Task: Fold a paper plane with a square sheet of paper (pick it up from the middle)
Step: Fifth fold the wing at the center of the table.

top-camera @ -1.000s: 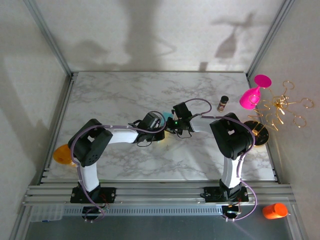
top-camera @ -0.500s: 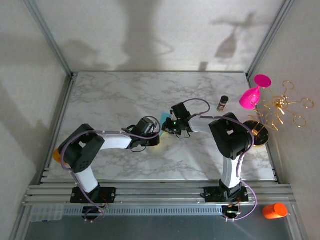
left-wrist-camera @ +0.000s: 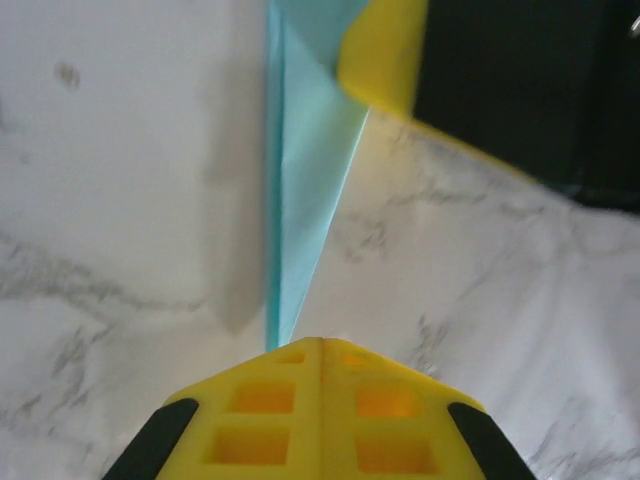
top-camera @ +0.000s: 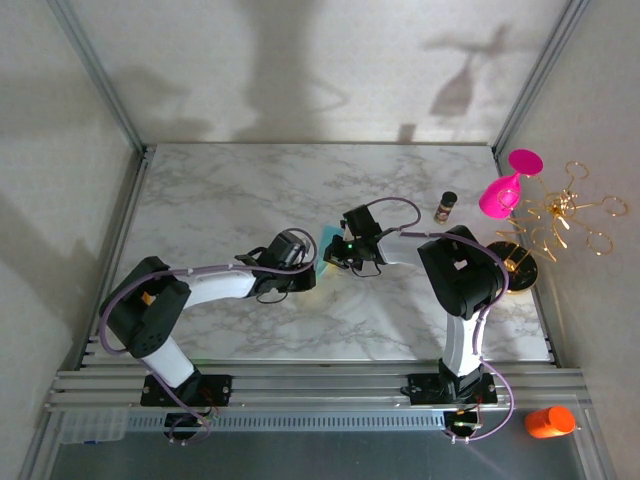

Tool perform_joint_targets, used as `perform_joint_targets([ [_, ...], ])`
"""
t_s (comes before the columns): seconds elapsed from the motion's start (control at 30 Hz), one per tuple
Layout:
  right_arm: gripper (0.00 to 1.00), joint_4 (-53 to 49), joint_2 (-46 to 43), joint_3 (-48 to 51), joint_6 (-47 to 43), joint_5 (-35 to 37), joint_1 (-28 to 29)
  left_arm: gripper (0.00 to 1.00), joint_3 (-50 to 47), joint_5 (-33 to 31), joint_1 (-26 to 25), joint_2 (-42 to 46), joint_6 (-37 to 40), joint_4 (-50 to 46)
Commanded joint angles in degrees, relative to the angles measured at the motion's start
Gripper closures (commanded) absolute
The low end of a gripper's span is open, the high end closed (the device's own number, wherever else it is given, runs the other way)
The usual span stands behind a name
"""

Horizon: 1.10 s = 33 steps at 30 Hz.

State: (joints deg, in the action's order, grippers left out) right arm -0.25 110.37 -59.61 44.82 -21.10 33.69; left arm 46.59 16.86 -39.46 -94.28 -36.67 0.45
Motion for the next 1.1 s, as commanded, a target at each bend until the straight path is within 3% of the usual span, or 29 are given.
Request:
perform_joint_targets([
  [0.0,0.92,-5.75,1.83,2.61,1.16,2.86,0.37,0.96,1.72,-0.22,0.96,-3.02,-4.65,5.51],
  [0.47,0.92,-4.58,0.47,1.69,0.53,-1.01,0.19,0.99,5.02,-2.78,1.32,-11.62,-4.55,7.06],
  [0.83,0.91,-5.63,-1.00,-7.03,-12.34,2.36,-3.05,1.00,2.52,-1.91,1.32,-11.06,-1.77,2.05],
  [1.07,0.91,-3.15,-1.56,-5.13,-14.75,-0.53,-3.29,1.00,3.15,-1.44,1.32,-10.75,-1.57,2.10],
])
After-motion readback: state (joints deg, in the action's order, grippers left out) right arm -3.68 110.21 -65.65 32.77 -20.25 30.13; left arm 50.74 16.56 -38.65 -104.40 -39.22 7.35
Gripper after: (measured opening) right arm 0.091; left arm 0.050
